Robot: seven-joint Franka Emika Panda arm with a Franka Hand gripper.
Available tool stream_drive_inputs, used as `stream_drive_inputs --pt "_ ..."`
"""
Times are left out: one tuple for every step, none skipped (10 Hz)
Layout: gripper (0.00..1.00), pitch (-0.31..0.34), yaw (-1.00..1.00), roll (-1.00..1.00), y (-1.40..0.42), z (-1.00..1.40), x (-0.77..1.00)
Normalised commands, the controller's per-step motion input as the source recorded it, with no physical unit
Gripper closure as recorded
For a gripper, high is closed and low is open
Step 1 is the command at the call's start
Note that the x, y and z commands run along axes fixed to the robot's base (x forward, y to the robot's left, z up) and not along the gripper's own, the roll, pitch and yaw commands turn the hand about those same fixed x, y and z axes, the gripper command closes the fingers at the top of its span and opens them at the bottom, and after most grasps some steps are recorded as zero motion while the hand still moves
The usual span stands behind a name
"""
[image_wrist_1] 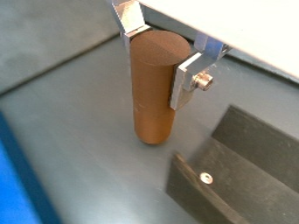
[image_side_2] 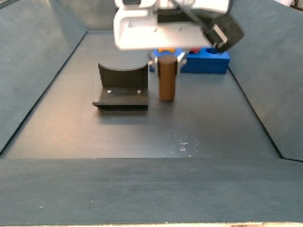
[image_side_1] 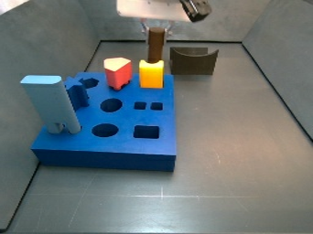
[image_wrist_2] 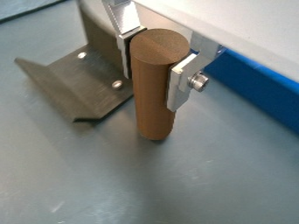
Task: Pick up the round object. Move to above the board. Insert the round object.
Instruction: Move to above the board.
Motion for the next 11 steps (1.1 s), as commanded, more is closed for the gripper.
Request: stream_drive_inputs --pt "1.00 0.165 -0.09 -0.15 -0.21 1.00 -0.25" --pt "1.00 0.095 -0.05 -0.12 -0.19 1.00 -0.23" --pt "1.00 0.073 -0.04 -0.10 -0.19 1.00 -0.23" --pt "1.00 0.032 -0.01 -0.07 -0.17 1.00 -0.21" --pt "1.00 0.024 0.00 -0.06 -0.16 1.00 -0.20" --pt "1.00 0.024 0.02 -0.04 -0.14 1.00 -0.18" --pt "1.00 0.024 0.03 -0.03 -0.13 1.00 -0.16" --pt "1.00 0.028 0.03 -0.02 -0.11 0.90 -0.13" --pt "1.00 0.026 0.03 -0.01 -0.07 0.66 -0.08" --pt "1.00 0.042 0.03 -0.01 -0.05 0.48 -0.05" --pt "1.00 0.057 0.03 -0.01 -0.04 0.36 -0.03"
